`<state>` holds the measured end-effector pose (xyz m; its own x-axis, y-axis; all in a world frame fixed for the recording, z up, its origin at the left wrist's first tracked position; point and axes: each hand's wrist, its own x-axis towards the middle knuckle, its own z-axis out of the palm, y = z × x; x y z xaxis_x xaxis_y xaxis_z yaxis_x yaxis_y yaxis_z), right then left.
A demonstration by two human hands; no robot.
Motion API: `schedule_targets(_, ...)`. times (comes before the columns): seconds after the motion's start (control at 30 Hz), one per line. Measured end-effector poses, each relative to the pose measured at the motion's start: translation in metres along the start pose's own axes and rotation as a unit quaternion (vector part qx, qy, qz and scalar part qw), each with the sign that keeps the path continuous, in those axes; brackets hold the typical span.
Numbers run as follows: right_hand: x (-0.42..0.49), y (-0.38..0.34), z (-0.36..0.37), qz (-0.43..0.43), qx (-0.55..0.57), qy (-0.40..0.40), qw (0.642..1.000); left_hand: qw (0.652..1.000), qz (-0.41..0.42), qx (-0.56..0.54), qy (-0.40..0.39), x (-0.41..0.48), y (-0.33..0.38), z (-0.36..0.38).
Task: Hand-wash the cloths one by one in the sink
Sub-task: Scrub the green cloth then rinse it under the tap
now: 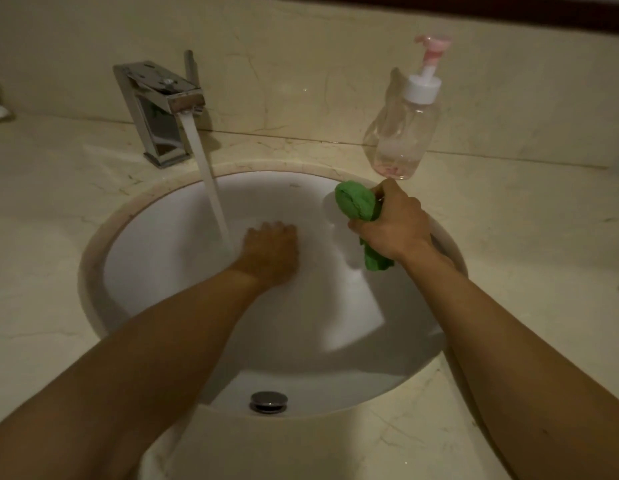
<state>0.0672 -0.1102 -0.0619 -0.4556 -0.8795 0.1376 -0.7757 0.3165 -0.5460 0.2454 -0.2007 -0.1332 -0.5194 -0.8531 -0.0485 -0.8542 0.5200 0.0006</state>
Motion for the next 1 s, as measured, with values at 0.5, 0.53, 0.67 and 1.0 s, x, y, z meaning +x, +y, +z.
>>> schedule_targets(0.5,-0.002,-0.002,0.002,-0.028,0.016,-0.019,0.999,0.988,-0.113,0.108,-0.010,-0.003,-0.046,0.021)
schedule_targets(0.53,-0.002,-0.002,0.002,-0.029,0.012,-0.022,0.999,0.984,-0.140,0.104,-0.030,-0.005,-0.057,0.019)
schedule_targets(0.67,-0.001,-0.001,0.003,-0.028,0.003,-0.024,0.999,0.995,-0.095,-0.005,-0.016,0.000,-0.045,0.010)
schedule_targets(1.0,0.001,0.001,0.003,-0.042,-0.002,-0.016,0.999,0.947,0.309,-0.086,0.020,-0.021,0.083,0.029)
